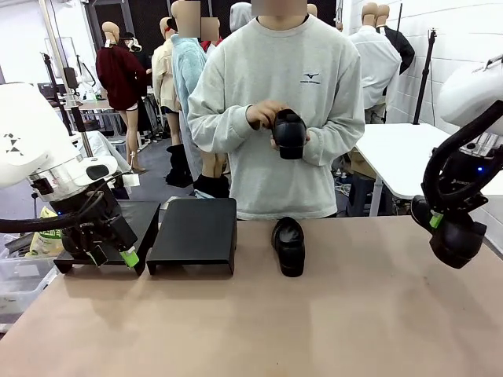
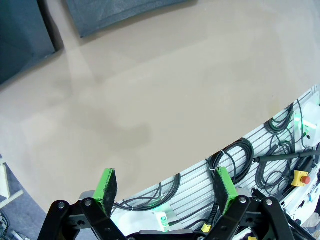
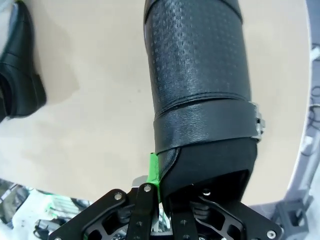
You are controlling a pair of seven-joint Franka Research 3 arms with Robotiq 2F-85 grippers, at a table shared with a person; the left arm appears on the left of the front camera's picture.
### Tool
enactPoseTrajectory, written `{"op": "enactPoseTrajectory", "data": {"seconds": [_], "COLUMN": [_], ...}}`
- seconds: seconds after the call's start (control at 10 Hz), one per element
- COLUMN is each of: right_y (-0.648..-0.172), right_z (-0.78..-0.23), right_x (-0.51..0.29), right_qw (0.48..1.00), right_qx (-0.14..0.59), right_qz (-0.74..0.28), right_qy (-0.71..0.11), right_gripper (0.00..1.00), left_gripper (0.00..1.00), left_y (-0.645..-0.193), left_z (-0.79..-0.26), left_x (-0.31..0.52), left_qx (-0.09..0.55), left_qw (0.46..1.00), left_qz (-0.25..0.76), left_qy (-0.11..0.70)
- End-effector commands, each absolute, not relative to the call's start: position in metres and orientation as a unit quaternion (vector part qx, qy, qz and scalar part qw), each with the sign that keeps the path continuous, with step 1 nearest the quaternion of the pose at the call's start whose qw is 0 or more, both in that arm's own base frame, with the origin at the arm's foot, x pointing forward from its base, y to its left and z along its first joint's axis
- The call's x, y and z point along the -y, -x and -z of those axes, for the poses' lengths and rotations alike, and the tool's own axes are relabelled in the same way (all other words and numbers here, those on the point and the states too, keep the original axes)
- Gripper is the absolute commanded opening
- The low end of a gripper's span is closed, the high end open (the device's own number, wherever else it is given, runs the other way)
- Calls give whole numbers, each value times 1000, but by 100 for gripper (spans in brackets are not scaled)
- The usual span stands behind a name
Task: Organize the shoes by placing them on the stand.
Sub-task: Pick up one Shoe and place it in the middle of the table.
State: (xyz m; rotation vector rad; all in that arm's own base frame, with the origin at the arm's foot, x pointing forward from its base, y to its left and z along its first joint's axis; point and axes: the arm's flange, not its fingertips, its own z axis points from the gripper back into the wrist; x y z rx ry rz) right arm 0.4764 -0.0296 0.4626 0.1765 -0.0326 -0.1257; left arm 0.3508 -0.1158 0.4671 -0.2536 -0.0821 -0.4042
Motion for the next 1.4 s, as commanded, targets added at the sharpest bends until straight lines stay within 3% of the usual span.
{"op": "enactPoseTrajectory", "data": {"seconds": [0.0, 0.1, 0.4, 0.7, 0.9, 1.3], "right_y": [-439, -415, -348, -295, -292, -288], "right_z": [-487, -496, -520, -539, -529, -489], "right_x": [-20, -36, -74, -119, -166, -231], "right_qw": [996, 994, 993, 999, 1000, 993], "right_qx": [13, 11, 10, 3, -3, -97], "right_qz": [84, 91, 84, 33, -13, -69], "right_qy": [25, 63, 79, 26, -5, -22], "right_gripper": [0, 0, 0, 0, 0, 0], "left_gripper": [100, 100, 100, 100, 100, 100], "left_y": [-350, -350, -350, -350, -350, -350], "left_z": [-467, -467, -467, -467, -467, -467], "left_x": [116, 116, 116, 116, 116, 116], "left_qx": [41, 41, 41, 41, 41, 41], "left_qw": [971, 971, 971, 971, 971, 971], "left_qz": [199, 199, 199, 199, 199, 199], "left_qy": [127, 127, 127, 127, 127, 127]}}
